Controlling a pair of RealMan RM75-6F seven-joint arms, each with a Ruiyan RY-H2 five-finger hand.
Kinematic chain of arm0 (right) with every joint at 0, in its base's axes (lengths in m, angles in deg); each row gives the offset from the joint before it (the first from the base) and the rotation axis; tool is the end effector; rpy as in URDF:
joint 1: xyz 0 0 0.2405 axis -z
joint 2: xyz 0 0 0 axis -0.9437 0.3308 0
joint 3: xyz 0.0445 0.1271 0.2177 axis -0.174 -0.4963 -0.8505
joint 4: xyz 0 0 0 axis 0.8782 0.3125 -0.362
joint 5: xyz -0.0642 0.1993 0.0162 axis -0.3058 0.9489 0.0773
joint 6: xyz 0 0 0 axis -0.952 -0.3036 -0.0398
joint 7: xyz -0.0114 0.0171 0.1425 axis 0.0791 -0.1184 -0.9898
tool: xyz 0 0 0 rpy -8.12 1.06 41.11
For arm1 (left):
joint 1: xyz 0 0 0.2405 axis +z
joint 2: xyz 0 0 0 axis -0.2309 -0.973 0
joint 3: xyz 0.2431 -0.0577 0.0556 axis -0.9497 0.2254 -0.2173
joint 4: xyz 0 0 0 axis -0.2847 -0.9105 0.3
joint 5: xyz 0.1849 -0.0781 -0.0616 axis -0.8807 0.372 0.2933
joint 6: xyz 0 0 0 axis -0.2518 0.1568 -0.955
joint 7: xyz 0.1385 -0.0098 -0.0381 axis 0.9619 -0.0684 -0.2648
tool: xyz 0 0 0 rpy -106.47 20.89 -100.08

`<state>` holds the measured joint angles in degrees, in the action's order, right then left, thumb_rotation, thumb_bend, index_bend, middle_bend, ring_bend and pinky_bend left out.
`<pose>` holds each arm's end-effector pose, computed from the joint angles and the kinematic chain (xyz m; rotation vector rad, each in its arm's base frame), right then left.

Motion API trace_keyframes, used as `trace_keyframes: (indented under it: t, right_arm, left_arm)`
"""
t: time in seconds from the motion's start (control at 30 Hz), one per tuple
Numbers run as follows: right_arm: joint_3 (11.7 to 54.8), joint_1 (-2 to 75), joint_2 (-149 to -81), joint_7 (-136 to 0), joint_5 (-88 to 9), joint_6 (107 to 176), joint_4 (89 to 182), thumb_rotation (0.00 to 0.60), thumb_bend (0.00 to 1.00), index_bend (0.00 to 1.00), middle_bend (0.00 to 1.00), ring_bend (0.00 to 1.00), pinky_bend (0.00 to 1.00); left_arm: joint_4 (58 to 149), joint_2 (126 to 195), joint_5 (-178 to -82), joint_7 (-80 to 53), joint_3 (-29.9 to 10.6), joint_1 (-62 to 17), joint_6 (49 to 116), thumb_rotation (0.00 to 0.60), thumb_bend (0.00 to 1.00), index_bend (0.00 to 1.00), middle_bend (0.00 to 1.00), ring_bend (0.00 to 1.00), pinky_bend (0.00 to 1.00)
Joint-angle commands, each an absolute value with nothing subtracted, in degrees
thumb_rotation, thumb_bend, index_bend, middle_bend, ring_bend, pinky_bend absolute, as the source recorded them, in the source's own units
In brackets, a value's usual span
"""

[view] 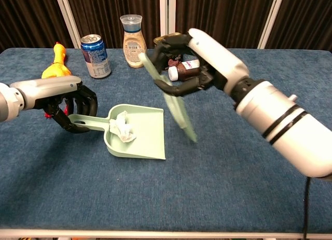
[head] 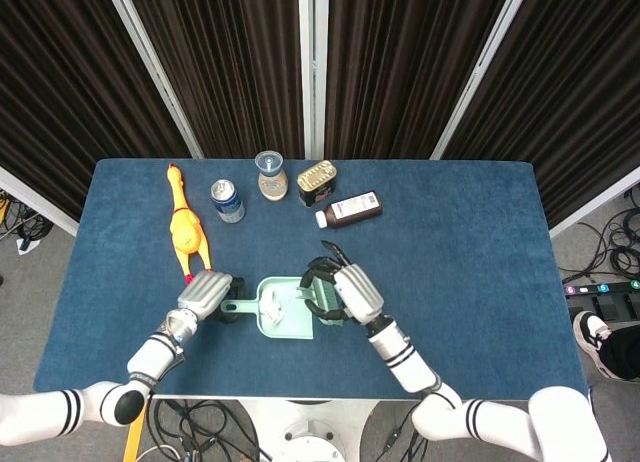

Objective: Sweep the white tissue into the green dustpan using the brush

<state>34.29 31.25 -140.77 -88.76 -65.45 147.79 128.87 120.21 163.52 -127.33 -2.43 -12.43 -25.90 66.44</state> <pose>-0.0969 -0.3021 -0.0780 1.7149 -1.3193 1.6925 -0.1847 0.3059 -0.0319 -1.8768 -1.3253 -0.8082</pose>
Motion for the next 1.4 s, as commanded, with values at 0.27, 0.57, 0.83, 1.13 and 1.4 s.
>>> trace_keyframes:
  t: [0.27,0.57,0.83,1.13,1.4]
  right_arm:
    - [34.3,30.3,-145.9,-90.7,-62.7,143.5,121.5,0.600,0.47,0.72,0.55,0.27,0.00]
    - [31.8,26.0,-152.4,-93.7,-63.9,143.7,116.1,0.600,0.47,0.72,0.55,0.27,0.00]
    - [31.8,25.7,-150.9,-93.4,-65.4,146.0,117.9,0.600,0.47,0.72,0.55,0.27,0.00]
    - [36.1,29.0,-133.3,-85.1,-66.5,143.7,129.9,0.600,0.47,0.72,0.55,0.24,0.00]
    - [39.0,28.9,-121.3,-66.7,-60.8,132.3,138.1,0.600,0.47,0.71,0.55,0.19,0.00]
  left_arm:
    - [119.3,165.6,-126.6,-3.2,-11.7,-27.4,64.5,0.600,0.37,0.57,0.56,0.45,0.48]
    - [118.2,167.3,-125.0,-2.7,-10.9,-28.8,63.9,0.600,0.37,0.57,0.56,0.45,0.48]
    - [118.4,166.3,-125.0,-3.0,-11.2,-28.3,65.0,0.600,0.37,0.57,0.56,0.45,0.48]
    - [119.1,163.7,-126.7,-5.0,-12.5,-26.0,66.7,0.600,0.37,0.57,0.56,0.45,0.48]
    - [118.1,163.4,-127.1,-5.7,-12.6,-25.5,66.7,0.600,0.37,0.57,0.55,0.45,0.47]
